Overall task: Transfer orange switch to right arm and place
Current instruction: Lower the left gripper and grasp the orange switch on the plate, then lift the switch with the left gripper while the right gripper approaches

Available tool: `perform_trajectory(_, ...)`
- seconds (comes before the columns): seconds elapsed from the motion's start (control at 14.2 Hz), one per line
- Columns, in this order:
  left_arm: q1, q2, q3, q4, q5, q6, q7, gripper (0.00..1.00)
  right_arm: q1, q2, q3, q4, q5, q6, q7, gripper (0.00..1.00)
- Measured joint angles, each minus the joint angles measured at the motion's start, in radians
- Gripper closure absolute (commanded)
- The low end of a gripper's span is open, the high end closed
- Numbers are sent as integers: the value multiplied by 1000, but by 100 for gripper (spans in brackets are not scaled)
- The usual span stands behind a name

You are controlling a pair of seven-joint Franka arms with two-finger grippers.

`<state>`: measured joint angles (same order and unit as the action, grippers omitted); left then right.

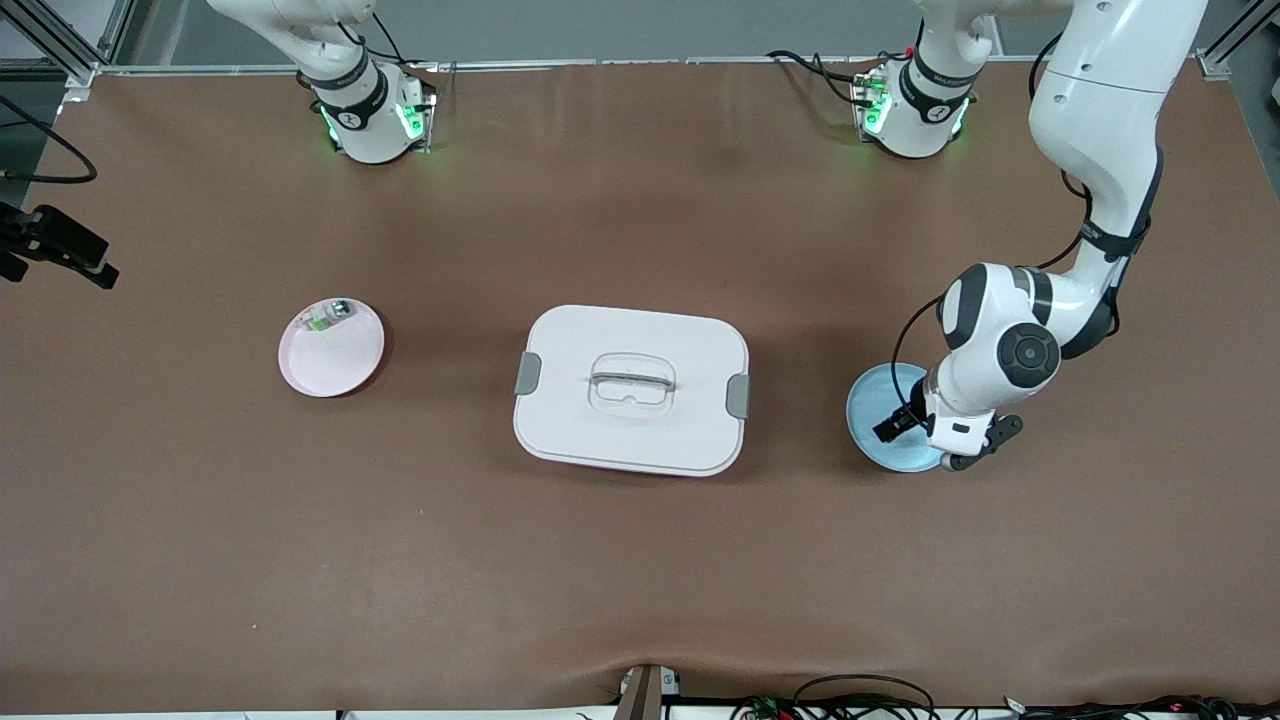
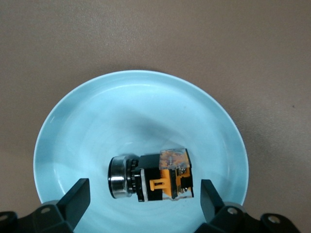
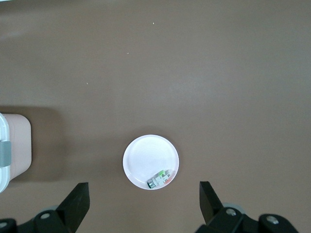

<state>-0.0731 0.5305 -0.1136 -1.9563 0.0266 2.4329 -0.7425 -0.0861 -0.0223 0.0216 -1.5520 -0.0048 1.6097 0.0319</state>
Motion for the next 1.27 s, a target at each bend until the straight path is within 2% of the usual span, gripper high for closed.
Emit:
perform_trajectory(0.28,0,17,0,-1,0,1,-4,0,0,0,0,0,0,0,0,0)
perform_trajectory(0.35,0,21,0,-1,0,3,-4,5,0,0,0,0,0,0,0,0)
perform_trajectory(0.49,0,24,0,0,0,5,-4,59,0,0,0,0,0,0,0,0)
perform_trajectory(0.63,0,24,0,5,0,7,-5,99,0,0,0,0,0,0,0,0)
perform_trajectory(0.99,-2,16,-18,47,0,-2,-68,100,0,0,0,0,0,-1,0,0)
perform_trajectory(1.27,-3,-42,-99,108,-1,-90,-163,100,0,0,0,0,0,-1,0,0)
